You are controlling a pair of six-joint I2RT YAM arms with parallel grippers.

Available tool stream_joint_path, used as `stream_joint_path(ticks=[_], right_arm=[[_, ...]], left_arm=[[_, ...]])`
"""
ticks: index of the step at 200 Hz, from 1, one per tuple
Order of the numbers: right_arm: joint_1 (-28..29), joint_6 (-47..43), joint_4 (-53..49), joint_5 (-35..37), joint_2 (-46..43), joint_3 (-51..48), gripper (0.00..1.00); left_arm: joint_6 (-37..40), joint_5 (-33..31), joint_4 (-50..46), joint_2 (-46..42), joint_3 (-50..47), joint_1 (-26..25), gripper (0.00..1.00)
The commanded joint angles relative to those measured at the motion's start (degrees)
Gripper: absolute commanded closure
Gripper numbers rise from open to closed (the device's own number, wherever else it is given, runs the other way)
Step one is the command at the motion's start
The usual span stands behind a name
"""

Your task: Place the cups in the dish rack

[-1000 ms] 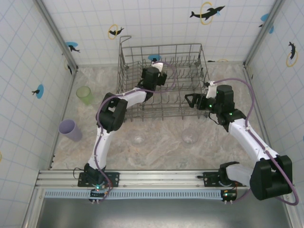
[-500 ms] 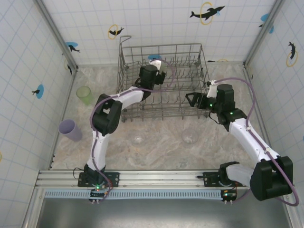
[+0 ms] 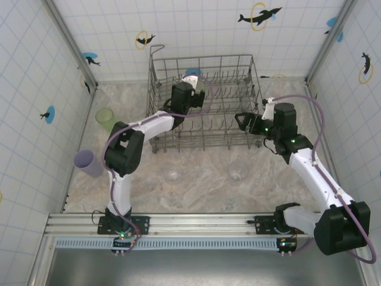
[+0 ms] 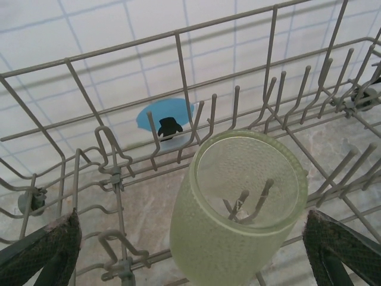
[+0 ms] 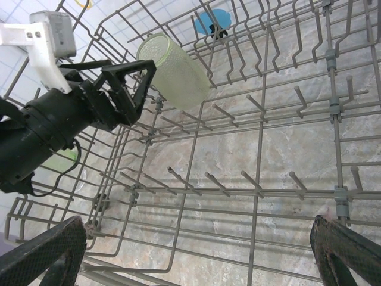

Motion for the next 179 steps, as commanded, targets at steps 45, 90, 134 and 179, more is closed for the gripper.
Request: stream_joint_path(ticks=[45,90,134,179], right_arm=[[-0.8,-0.8,-4.6,3.5,0.2,6.3,0.0],[-3.0,-3.0,-14.2,10.4,4.0,14.3,0.0],[-10.7,-7.0,-22.7,11.1,10.5,21.9,0.0],[-20.0,-8.0,-22.4,7.3,15.3,23.9,0.0]], left_arm=[[-6.5,1.2,-4.1,-11.0,-2.6,-0.3,0.02],[-10.4,5.4,-6.0,-16.5,-6.4,-0.2,0.02],[-10.9,6.1,-9.3,-21.2,-8.8,-0.1,0.02],[-11.4,7.8,-11.3,-24.7,-11.1,-0.2,0.02]])
